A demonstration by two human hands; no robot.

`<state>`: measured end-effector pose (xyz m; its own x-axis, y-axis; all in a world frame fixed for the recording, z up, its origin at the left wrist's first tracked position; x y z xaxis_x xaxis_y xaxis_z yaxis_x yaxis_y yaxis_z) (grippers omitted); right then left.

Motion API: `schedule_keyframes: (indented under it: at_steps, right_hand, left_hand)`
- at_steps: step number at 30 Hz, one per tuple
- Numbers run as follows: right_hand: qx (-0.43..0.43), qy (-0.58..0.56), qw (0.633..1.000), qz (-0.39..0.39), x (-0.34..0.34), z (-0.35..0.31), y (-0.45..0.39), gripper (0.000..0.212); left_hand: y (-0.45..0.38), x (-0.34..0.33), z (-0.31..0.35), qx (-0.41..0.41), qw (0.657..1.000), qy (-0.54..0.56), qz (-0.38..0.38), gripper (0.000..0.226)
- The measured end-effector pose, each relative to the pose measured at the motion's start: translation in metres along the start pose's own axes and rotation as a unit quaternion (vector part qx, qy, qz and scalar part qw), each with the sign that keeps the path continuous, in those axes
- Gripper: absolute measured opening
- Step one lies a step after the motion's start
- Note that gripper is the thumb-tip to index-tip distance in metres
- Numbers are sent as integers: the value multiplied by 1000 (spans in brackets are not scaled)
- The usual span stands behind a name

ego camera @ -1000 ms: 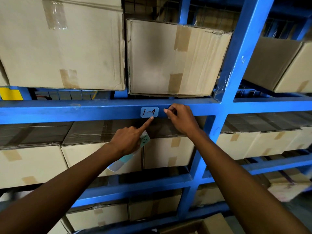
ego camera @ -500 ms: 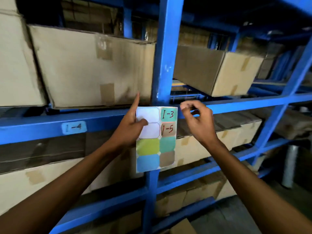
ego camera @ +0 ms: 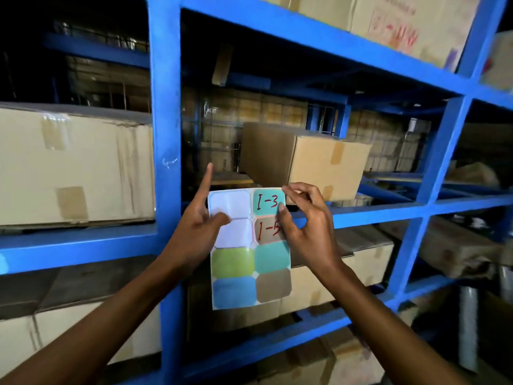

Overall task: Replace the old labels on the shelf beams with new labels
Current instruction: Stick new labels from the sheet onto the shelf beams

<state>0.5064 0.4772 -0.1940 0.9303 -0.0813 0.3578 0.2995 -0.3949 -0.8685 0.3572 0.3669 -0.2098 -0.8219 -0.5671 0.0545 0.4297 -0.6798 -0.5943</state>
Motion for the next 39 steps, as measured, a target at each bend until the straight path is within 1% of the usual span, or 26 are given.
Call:
schedule_keyframes:
  at_steps: [4,7,10,13,14,15,16,18,19,21,22,23,24,25,26,27,29,31,34,37,39]
  right_hand:
    - [-9,-33,999,9,4,5,-11,33]
    - [-21,-64,997,24,4,4,-21,18]
    - [-14,-85,996,37,6,-2,-37,2]
    - [-19,-102,994,42,7,-7,-58,6]
    - [2,-83,996,33,7,-12,-64,3]
    - [44,-36,998,25,7,-19,-70,2]
    - [96,26,995,18,7,-27,-73,8]
    - [195,140,971,22,7,-37,-78,15]
    - [234,177,956,29,8,-39,-81,16]
    - [287,220,932,27,7,-31,-91,13]
    - [290,216,932,13,5,-22,-99,12]
    - [272,189,943,-6,2,-13,-108,11]
    - [232,136,963,-27,1,-3,-117,9]
    - [174,64,981,-49,0,9,-128,8]
    - [111,-11,991,-73,-2,21,-135,7]
    - [55,-77,991,-95,-5,35,-145,7]
    - [-32,-169,976,-134,-11,59,-165,12]
    - [-88,-232,955,-164,-14,80,-187,12]
    - [-91,-262,943,-181,-8,98,-214,14]
    - [-49,-285,947,-143,16,111,-241,15]
    - [-15,-289,951,-104,35,118,-261,12]
  left_hand:
    - [-10,-6,13,-26,999,-45,-10,81]
    - [-19,-1,22,-45,995,-91,0,79]
    - [-35,3,26,-43,987,-152,7,80]
    - [-57,7,31,-47,971,-235,23,84]
    - [-64,5,34,-49,966,-253,25,85]
    - [-73,4,35,-44,964,-261,30,84]
    - [-80,4,34,-32,965,-257,34,83]
    - [-97,6,30,-7,972,-231,41,79]
    - [-104,9,26,4,973,-226,48,76]
    - [-119,11,23,17,973,-221,61,72]
    - [-126,9,24,17,974,-215,68,71]
    - [-132,6,24,10,974,-212,74,69]
    - [-137,3,27,-4,973,-215,79,67]
    - [-144,-1,29,-22,970,-226,82,67]
    - [-147,-7,33,-45,965,-244,79,68]
    - [-153,-15,35,-70,956,-273,78,70]
    - [-162,-36,42,-125,925,-352,70,75]
    - [-173,-58,46,-169,890,-418,69,79]
    - [-188,-73,49,-182,864,-459,95,83]
    - [-204,-78,53,-179,856,-469,124,89]
    - [-214,-87,60,-188,855,-469,117,92]
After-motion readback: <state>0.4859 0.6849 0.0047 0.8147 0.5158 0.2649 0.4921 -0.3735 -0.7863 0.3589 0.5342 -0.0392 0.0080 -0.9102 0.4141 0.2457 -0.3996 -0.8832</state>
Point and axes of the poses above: each hand's wrist, its own y-axis away from the middle knuckle, its own x-axis out of the back of the hand, z = x × y, the point moved 8 cm from there along -y, towards the middle knuckle, and after that the axes turned 3 degrees about y, right-handed, at the moved point
